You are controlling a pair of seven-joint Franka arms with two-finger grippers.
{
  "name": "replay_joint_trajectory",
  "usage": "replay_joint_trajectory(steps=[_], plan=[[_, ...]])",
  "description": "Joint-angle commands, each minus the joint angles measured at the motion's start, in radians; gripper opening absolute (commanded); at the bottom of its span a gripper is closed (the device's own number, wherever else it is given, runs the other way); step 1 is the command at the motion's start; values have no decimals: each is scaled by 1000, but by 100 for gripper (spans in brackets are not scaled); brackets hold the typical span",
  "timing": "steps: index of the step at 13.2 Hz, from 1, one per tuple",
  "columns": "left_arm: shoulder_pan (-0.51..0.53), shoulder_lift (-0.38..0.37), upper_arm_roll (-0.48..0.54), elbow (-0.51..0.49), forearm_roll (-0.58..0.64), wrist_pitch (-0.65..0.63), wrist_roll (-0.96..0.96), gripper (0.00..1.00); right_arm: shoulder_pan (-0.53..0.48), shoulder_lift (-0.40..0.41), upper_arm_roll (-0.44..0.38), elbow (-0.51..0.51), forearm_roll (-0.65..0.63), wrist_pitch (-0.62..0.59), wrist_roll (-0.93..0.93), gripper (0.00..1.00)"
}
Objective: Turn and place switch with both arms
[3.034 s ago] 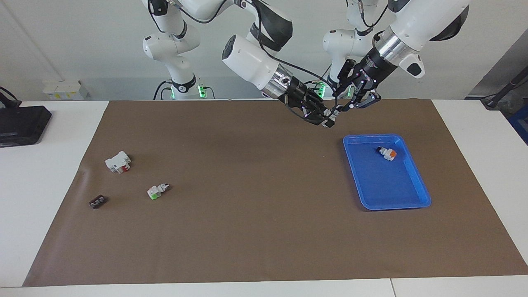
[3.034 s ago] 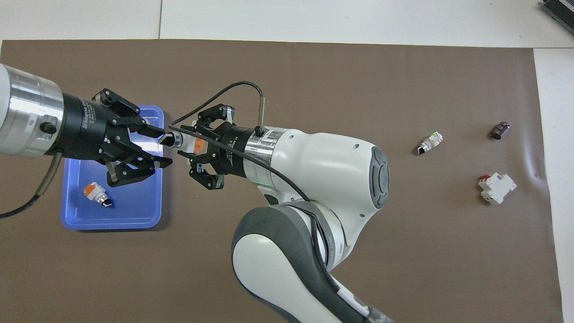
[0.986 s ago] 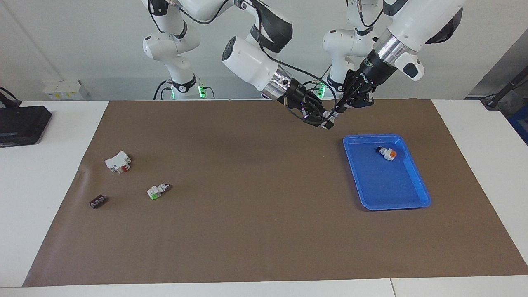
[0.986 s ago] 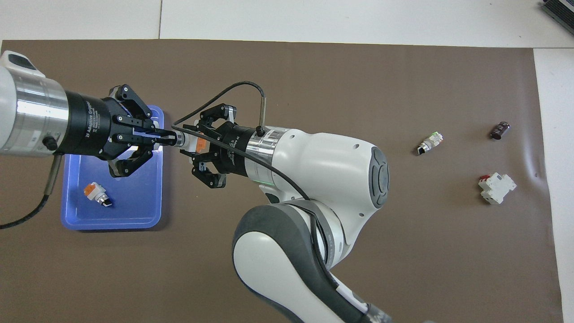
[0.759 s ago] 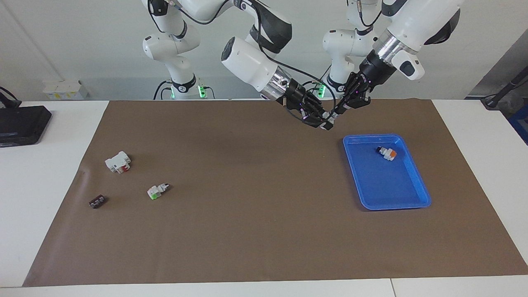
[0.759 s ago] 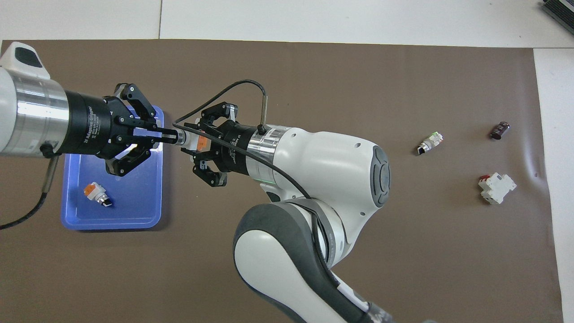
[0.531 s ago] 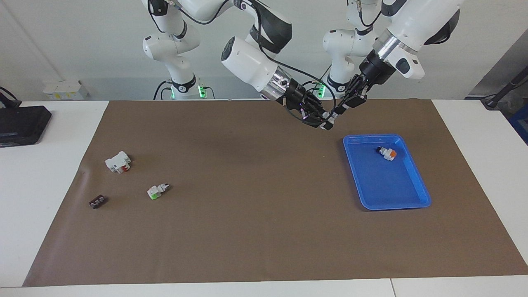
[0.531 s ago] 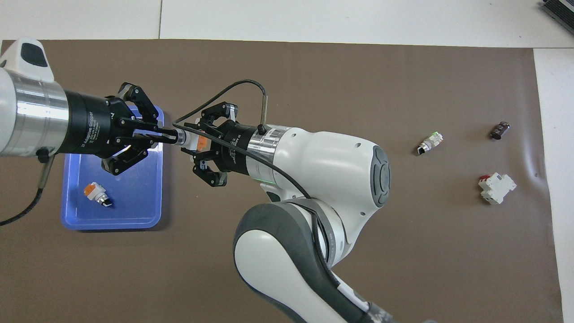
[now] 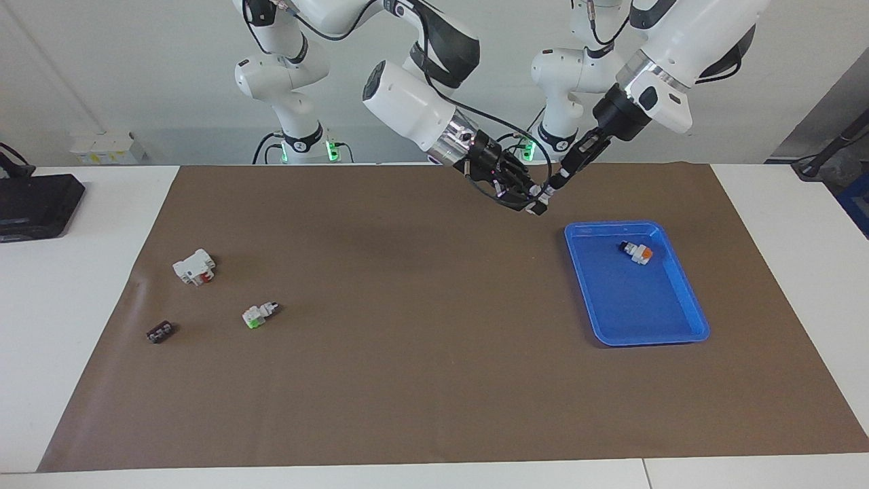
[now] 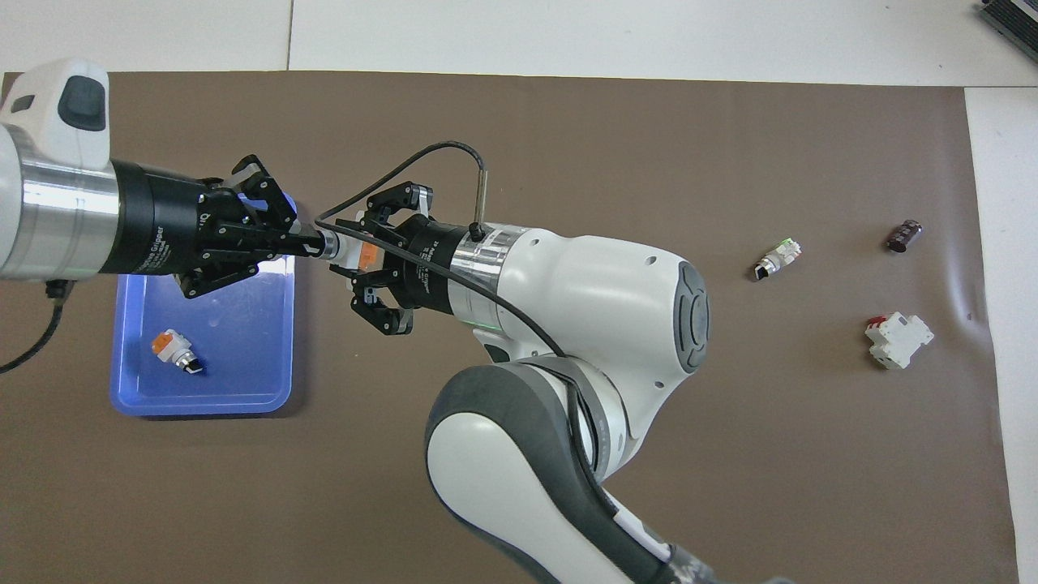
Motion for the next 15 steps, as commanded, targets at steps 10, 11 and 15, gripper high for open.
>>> replay_joint_trajectory(steps=[10,11,15], plan=[[-13,-50,0,-83,-134,-20,701,0,-1,-1,11,2,-1,2,-27,0],[-15,-61,0,-100,-134,-29,747,0,-1,-1,12,2,-1,3,-27,0],[-15,-94,2,-157,-134,-57,902,0,-1,-1,12,2,-3,2,-27,0]])
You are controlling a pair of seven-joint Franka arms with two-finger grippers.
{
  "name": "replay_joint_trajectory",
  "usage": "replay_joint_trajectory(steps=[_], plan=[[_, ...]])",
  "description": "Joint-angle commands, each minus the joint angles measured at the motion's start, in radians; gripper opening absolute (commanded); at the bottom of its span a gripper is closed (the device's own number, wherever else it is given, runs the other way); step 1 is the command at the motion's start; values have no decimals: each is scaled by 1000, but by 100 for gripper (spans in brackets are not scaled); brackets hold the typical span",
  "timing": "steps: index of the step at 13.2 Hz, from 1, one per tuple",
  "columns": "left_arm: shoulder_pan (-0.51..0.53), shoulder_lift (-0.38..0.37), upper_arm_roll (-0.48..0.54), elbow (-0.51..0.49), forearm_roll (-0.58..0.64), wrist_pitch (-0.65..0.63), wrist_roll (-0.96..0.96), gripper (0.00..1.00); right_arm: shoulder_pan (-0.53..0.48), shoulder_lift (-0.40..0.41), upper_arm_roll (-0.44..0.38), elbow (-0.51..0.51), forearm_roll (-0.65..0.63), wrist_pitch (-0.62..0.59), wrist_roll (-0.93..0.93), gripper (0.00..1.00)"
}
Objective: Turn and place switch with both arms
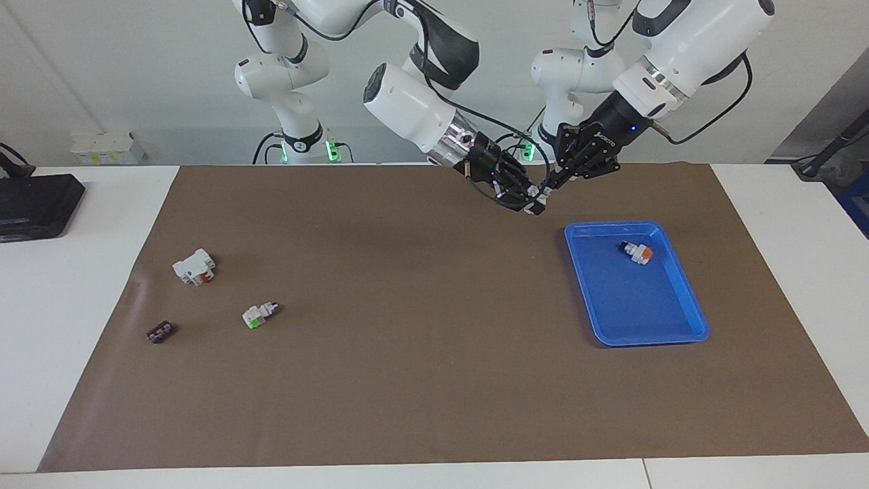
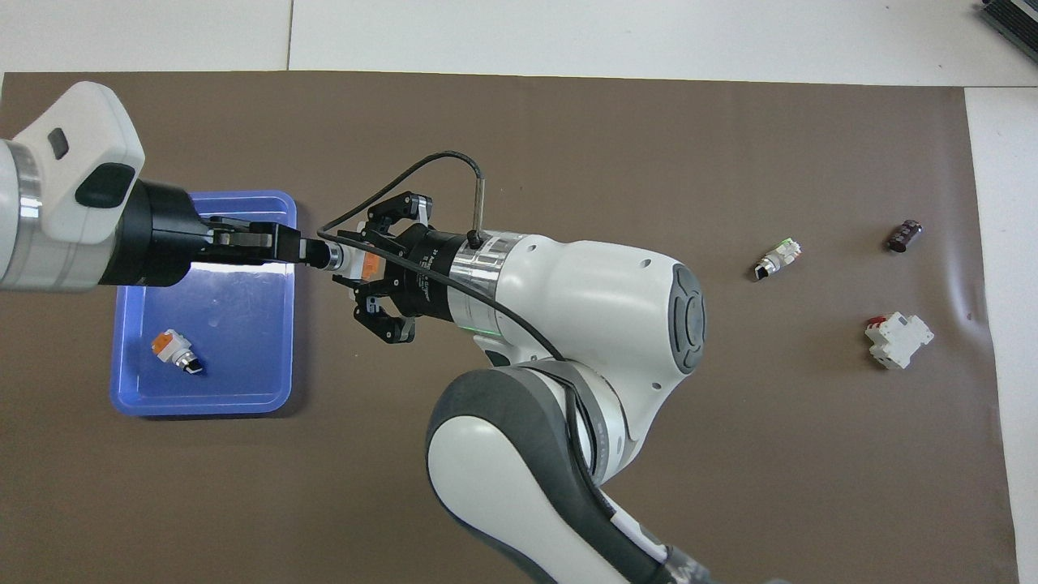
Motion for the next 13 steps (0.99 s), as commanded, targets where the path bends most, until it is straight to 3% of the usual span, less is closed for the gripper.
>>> replay_joint_trajectory(steps=[1,12,13], plan=[[-19,-68,-14,-90,-56,-76,81,0,-2,5,10,23,-2,22,-22,0],[-17,-69,-11,-91,-54,-91,99,0,-2,4,8,21,-2,22,-20,0],[-16,-71,-11,-91,-54,-91,98,0,-2,3,8,21,-2,22,-20,30]])
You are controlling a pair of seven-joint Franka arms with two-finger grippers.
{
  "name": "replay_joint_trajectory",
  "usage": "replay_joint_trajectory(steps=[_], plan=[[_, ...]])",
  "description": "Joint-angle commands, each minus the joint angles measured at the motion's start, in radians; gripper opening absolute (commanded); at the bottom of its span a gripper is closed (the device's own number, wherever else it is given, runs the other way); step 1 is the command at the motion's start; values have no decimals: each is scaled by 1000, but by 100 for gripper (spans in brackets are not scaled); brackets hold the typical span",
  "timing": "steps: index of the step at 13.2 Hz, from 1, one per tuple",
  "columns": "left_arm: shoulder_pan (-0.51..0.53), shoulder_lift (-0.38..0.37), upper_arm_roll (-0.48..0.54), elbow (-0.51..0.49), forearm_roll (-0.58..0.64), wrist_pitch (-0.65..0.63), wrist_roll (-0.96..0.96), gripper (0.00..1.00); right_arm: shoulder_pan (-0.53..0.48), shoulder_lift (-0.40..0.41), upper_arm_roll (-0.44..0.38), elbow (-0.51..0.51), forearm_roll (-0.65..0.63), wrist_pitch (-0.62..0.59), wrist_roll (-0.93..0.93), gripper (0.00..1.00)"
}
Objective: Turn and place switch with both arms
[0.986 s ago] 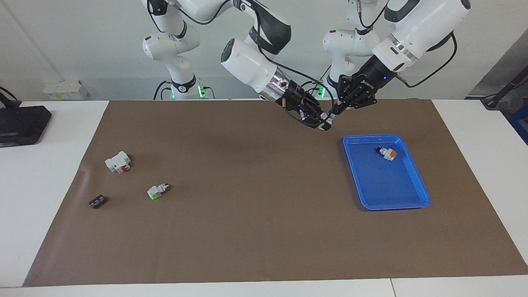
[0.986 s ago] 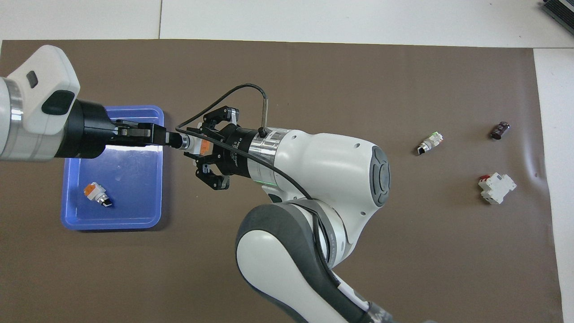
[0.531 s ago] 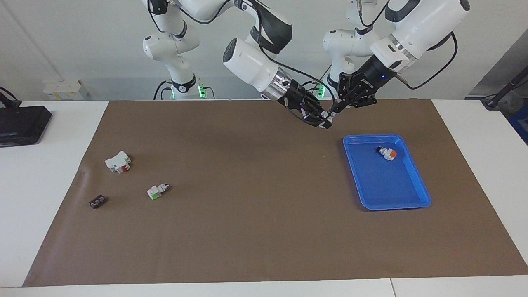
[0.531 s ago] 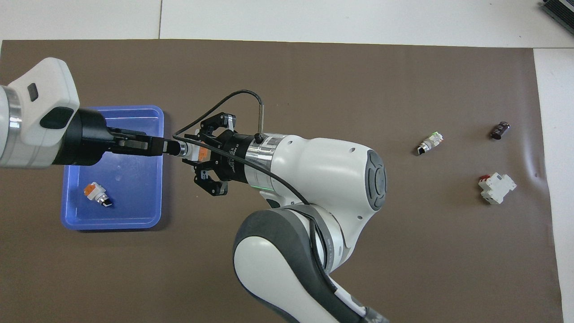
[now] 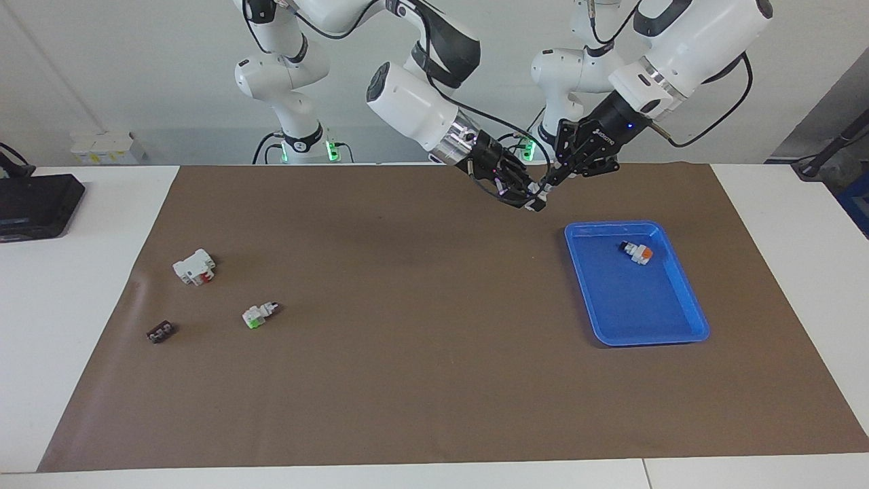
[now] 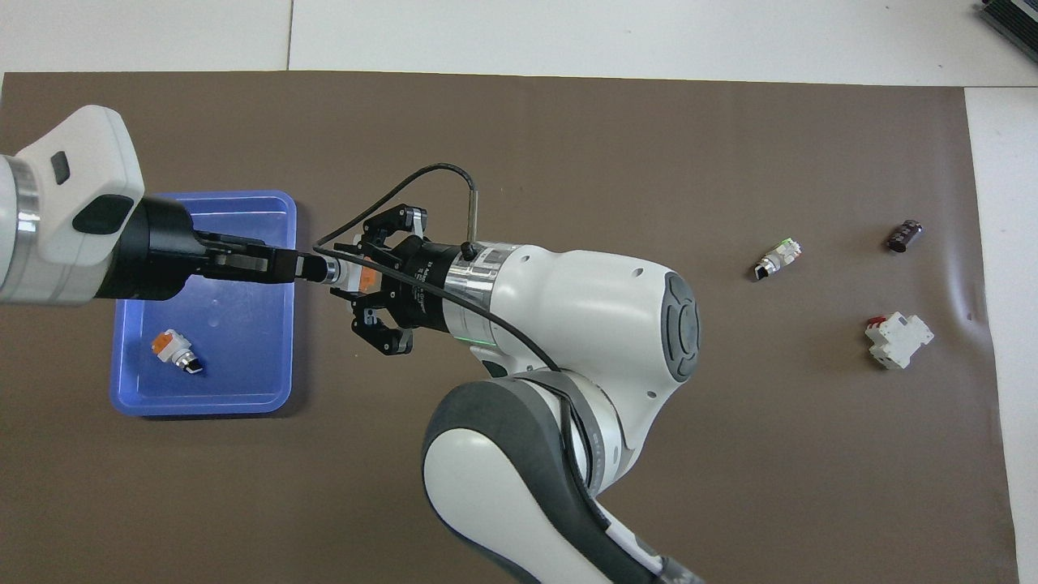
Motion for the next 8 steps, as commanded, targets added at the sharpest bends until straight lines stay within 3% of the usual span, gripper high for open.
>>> replay_joint_trajectory(steps=[1,2,3,8], plan=[[-20,-54,-12,-69,-49,-72,6,0,-4,15,4,39,-2,26,-18,57],[-18,-54,-10,-70,-49,-72,5,0,-4,13,4,38,-5,26,-28,92],[-16,-54,-10,-70,-49,-73,5,0,-4,10,4,33,-8,25,-54,100],[-10,-60,-7,-84,-36,-66,2,0,-18,-37,1,-19,-37,13,-149,100]])
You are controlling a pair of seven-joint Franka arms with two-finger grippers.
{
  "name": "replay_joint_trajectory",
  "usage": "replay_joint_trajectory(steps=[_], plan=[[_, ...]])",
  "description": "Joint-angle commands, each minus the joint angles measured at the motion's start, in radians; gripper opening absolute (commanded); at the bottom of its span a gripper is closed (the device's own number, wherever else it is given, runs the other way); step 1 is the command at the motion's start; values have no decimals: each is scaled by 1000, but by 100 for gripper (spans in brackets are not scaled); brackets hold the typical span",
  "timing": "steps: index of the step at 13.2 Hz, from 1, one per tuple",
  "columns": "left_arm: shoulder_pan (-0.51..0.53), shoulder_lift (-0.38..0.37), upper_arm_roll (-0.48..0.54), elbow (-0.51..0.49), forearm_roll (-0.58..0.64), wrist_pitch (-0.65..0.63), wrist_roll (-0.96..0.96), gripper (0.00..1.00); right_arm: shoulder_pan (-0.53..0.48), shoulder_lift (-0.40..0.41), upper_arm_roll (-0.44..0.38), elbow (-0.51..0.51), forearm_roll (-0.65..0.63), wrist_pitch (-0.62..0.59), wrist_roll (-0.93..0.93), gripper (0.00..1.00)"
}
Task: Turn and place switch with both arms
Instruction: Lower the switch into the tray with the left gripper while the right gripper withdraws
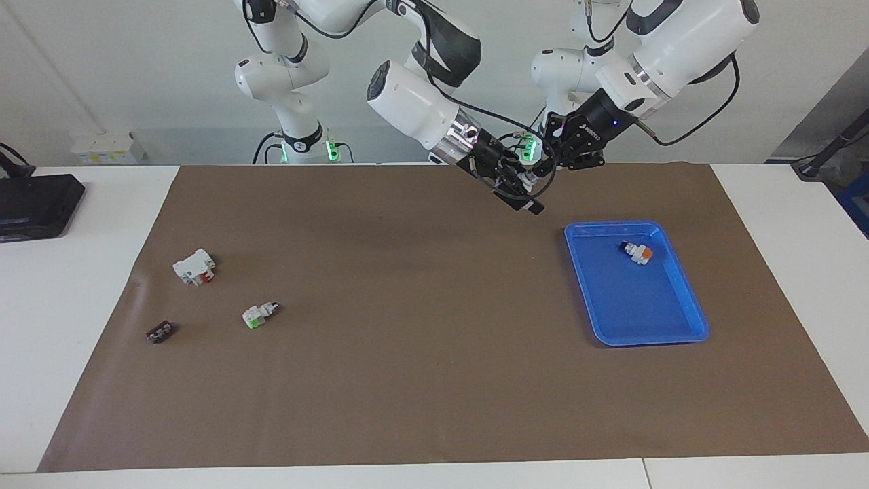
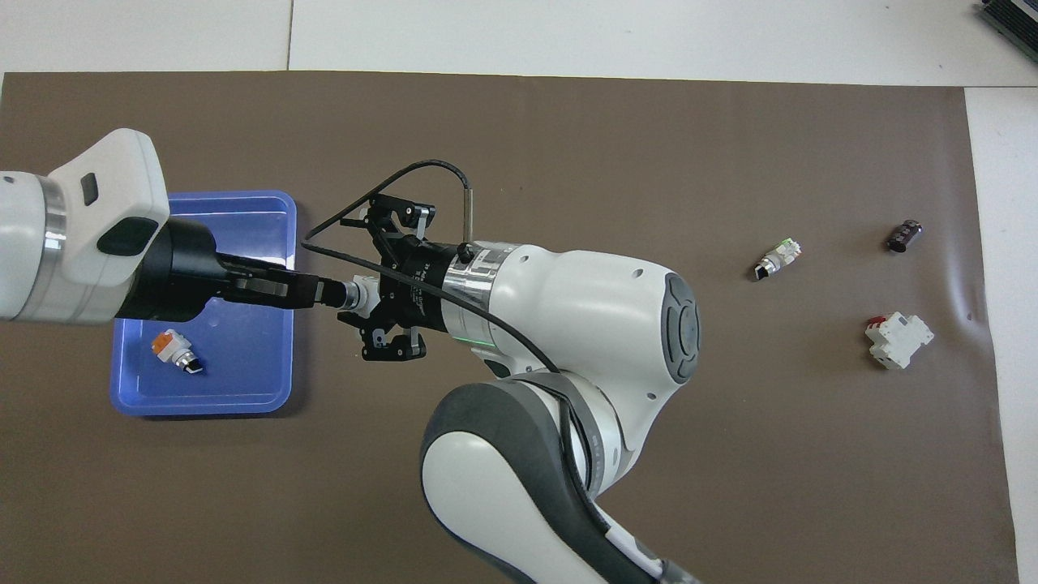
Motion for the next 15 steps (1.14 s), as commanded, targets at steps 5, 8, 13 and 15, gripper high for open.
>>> replay_joint_trajectory(steps=[5,8,13,15], plan=[[57,-56,6,-106,59,13,1,0,-92,-176,-3,-168,-34,-57,-265,100],[112,-58,6,-131,210,15,1,0,-207,-248,-3,-188,-133,-273,-400,100],[173,-59,6,-203,381,36,9,0,-374,-289,-3,-183,-509,-488,-712,100],[193,-55,6,-318,415,171,10,0,-438,-288,-4,-182,-592,-519,-820,100]])
